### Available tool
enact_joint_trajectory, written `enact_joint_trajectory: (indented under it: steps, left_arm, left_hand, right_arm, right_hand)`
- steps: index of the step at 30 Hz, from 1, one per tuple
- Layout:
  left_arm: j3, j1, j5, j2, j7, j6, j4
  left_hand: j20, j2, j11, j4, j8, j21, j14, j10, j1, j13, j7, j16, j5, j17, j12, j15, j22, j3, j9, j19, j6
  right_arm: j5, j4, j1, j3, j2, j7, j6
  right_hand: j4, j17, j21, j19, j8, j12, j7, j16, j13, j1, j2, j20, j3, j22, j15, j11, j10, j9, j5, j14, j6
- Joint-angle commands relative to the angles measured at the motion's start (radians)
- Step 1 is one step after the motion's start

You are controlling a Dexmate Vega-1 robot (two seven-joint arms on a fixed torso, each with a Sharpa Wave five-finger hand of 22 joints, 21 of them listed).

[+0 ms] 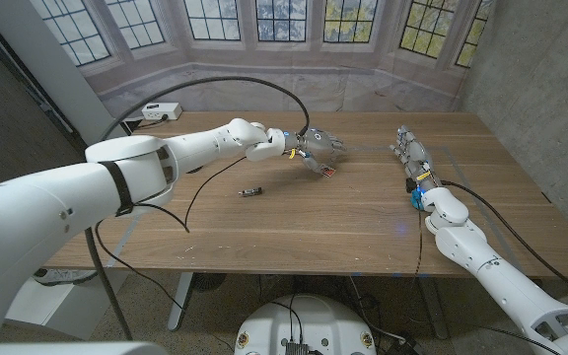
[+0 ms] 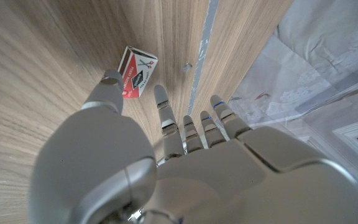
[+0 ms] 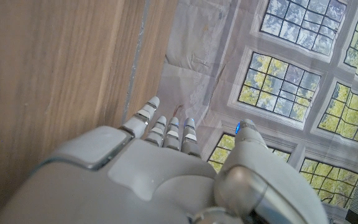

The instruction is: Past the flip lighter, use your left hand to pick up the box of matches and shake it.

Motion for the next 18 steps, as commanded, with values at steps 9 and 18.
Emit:
enact_joint_trajectory:
  steps: [9, 18]
  left_arm:
    - [0.005, 0.009, -0.004, -0.001, -0.035, 0.018, -0.013]
    - [-0.001, 0.019, -0.002, 0.013, -0.051, 0.027, -0.035]
  left_hand:
    - [0.006, 0.008, 0.011, 0.004, -0.002, -0.003, -0.002, -0.002, -0.002, 0.004, 0.008, -0.002, -0.002, 0.004, -0.003, 0.007, 0.004, -0.008, -0.007, -0.002, 0.008]
    - [0.006, 0.009, 0.011, 0.005, 0.000, -0.003, -0.003, -0.001, -0.005, 0.004, 0.006, -0.003, -0.002, 0.004, -0.002, 0.008, 0.004, -0.010, -0.011, -0.003, 0.023]
  right_arm:
    - [0.008, -0.010, -0.018, 0.006, -0.007, 0.002, -0.003]
    - [0.008, -0.012, -0.018, 0.002, -0.006, 0.002, -0.008]
  right_hand:
    - [-0.004, 0.004, -0.001, 0.009, -0.004, 0.002, 0.002, 0.005, 0.003, 0.001, 0.002, -0.028, -0.001, 0.005, 0.000, -0.001, 0.006, 0.003, -0.001, 0.001, 0.006]
    - [-0.004, 0.004, -0.001, 0.009, -0.004, 0.003, 0.001, 0.005, 0.003, 0.000, 0.002, -0.028, 0.000, 0.005, 0.000, 0.000, 0.007, 0.003, -0.001, 0.001, 0.006]
